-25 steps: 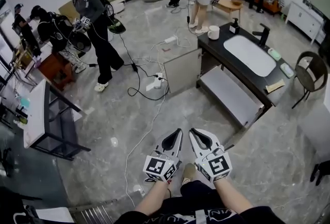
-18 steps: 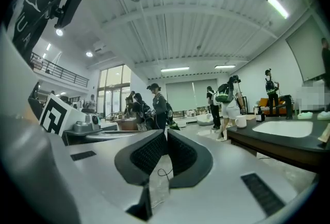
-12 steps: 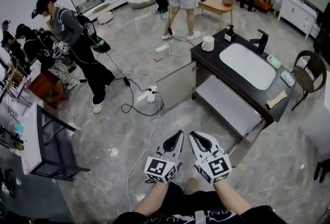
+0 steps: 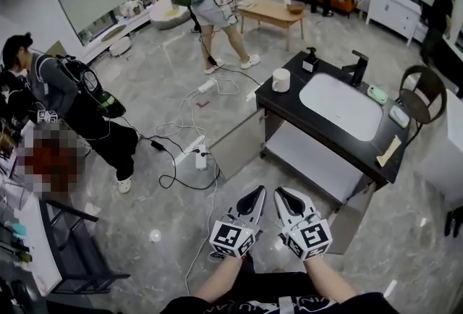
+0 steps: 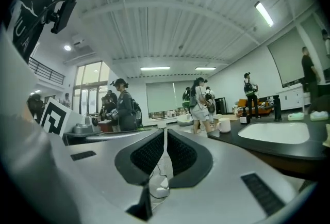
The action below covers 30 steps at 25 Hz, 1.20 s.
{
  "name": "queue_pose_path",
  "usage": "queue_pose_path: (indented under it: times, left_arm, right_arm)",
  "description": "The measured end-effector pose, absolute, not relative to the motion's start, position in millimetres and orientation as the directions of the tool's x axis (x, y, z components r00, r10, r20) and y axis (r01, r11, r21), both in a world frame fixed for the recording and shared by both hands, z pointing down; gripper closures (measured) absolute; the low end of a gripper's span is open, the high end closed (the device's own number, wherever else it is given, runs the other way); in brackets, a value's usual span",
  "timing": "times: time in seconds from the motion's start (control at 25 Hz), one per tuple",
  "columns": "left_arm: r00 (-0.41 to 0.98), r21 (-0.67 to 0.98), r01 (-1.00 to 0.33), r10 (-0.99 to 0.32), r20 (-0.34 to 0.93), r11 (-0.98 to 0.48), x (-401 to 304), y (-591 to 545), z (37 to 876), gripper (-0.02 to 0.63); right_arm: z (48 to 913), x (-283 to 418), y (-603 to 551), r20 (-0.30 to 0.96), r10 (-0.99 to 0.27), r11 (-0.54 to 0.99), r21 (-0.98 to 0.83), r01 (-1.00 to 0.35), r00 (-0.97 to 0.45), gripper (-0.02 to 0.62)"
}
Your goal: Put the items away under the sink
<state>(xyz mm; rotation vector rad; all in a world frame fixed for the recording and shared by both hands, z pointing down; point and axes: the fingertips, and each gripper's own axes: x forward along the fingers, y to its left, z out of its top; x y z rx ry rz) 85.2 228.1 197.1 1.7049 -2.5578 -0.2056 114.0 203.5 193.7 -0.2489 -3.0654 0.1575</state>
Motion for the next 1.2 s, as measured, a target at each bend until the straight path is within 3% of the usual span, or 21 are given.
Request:
queue_pose_path:
  times: [0.44, 0.96, 1.2]
  left_arm:
    - [-0.225, 0.162, -0.962, -0.974, -0.011, 0.22, -50, 211, 195, 0.598]
    - [-0.008, 0.204, -0.979, -1.0, 0.008, 0.01, -82, 159, 218, 0.598]
    - [-0.005, 0.18, -0.984, -1.0, 0.031, 0.01, -120, 132, 226, 0.598]
  right_arm:
    - [189, -7, 194, 0.05, -0.025, 0.991, -0.128, -0.031, -0.998, 0.557]
    - [209, -52, 161, 0.112, -0.183, 0.971, -0.133, -0.197, -0.977, 0.557]
    - [222, -94, 126, 0.113, -0.176, 0.969, -0.153, -0.192, -0.978, 0.557]
